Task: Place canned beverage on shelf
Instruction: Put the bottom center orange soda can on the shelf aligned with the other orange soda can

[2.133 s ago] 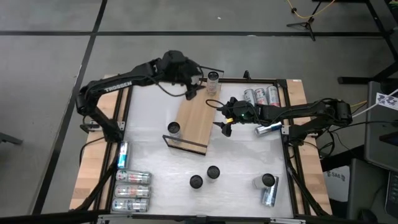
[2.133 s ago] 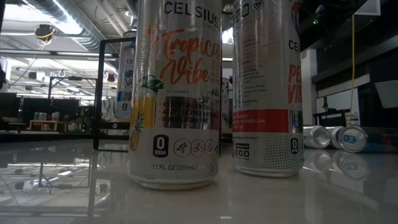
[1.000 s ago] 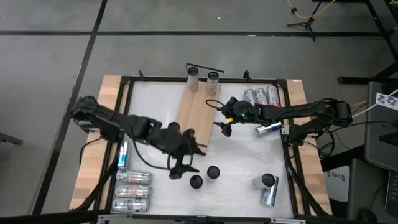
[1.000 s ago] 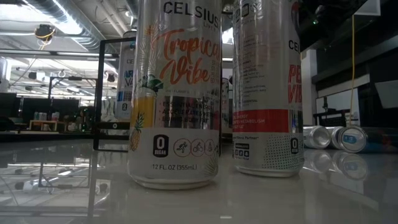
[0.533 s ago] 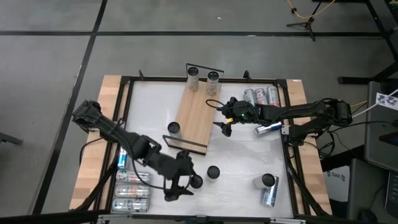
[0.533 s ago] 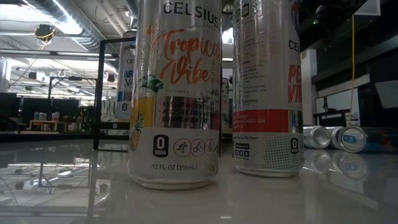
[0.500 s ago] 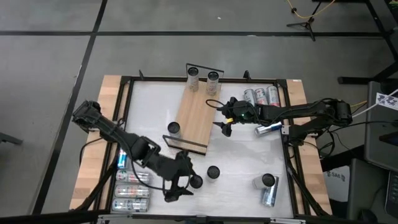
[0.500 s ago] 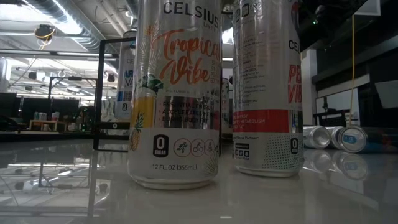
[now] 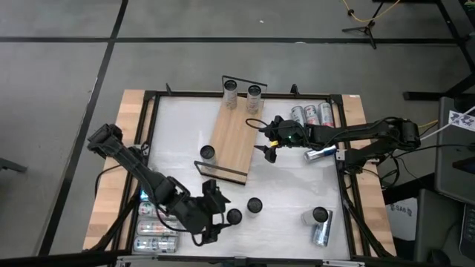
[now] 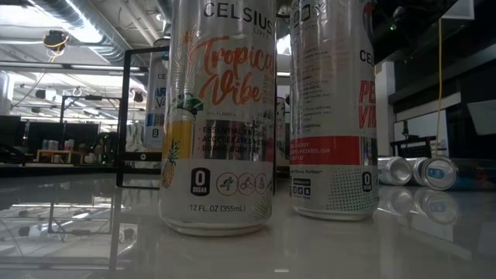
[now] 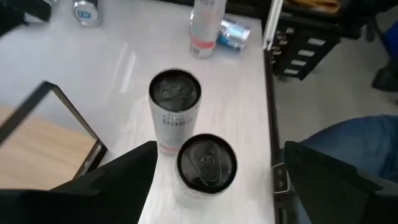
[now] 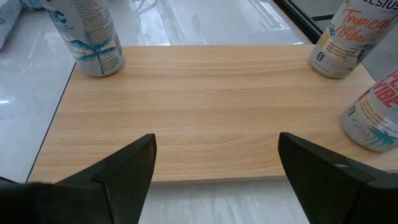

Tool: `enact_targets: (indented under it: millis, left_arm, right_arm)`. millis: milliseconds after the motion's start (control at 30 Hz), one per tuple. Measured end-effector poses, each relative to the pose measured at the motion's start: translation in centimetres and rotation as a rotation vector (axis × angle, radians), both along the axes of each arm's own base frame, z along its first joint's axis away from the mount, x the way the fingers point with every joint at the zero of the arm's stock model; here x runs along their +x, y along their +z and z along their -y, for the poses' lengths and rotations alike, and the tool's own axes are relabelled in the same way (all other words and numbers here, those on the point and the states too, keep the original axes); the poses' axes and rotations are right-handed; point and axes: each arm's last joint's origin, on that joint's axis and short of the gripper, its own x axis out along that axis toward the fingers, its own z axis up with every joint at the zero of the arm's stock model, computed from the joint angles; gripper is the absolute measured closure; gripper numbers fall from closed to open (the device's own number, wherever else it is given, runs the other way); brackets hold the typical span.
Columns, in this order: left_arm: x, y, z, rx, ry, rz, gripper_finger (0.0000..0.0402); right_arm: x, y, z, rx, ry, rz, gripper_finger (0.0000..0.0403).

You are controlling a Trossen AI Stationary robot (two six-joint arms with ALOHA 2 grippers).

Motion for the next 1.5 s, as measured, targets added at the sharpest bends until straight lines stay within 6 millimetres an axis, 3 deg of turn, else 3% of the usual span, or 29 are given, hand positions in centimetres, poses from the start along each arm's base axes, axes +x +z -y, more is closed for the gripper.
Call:
enact_targets:
  millis: [400, 900, 1500]
  left_arm:
    - [2.2, -4.8, 1.3, 0.042, 0.075, -0.089, 0.0059]
    - [3.8, -8.7, 2.3, 0.037, 0.104, -0.139, 0.0059]
    - [4.0, -9.3, 2.5, 0.029, 0.088, -0.163, 0.0059]
  right_arm:
    - [0.0, 0.0, 0.0, 0.000, 0.000, 0.000, 0.0070]
    - [0.0, 0.0, 0.0, 0.000, 0.000, 0.000, 0.0070]
    - [0.0, 0.0, 0.0, 0.000, 0.001, 0.000, 0.0070]
